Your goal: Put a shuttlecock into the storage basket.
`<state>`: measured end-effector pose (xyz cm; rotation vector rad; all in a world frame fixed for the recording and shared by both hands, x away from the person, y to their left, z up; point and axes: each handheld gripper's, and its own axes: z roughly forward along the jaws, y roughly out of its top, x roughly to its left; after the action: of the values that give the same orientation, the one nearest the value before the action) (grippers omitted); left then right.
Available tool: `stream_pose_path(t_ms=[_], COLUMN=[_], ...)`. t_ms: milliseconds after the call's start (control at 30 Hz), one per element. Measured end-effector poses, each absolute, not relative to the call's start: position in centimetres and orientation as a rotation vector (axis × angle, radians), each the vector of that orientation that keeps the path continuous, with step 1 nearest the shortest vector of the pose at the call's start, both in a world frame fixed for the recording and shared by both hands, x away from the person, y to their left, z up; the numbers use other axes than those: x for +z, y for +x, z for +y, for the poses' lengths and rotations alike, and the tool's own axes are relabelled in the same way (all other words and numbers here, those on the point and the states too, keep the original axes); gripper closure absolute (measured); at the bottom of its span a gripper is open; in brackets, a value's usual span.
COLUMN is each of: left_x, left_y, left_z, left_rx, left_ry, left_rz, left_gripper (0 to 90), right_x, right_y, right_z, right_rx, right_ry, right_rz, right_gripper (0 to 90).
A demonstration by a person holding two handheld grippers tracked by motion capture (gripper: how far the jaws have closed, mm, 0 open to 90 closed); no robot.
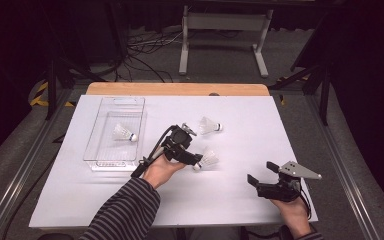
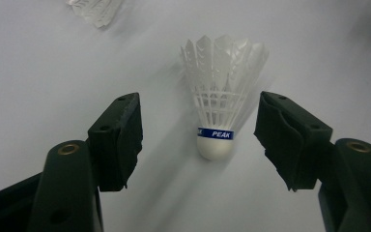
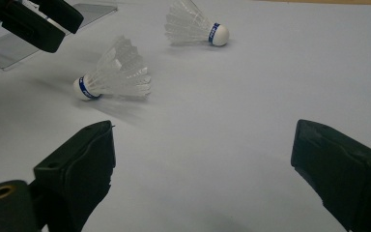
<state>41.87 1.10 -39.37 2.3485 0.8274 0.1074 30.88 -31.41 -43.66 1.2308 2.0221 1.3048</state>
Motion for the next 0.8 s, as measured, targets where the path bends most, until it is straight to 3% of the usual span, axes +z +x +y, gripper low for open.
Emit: stream_pose_path(t_ms=[800], left_x=[-41.3], left_y=[42.3], left_z=[-0.4], left_rx=[0.034], left_ry=[2.453], left_rz=[0.825], left_gripper=[43.3], right_x=[-43.8], right_y=[31.0], right_z=[-31.4], right_rx=[1.302], right_ry=[1.235], right_rz=[2.036], right_gripper=[9.3])
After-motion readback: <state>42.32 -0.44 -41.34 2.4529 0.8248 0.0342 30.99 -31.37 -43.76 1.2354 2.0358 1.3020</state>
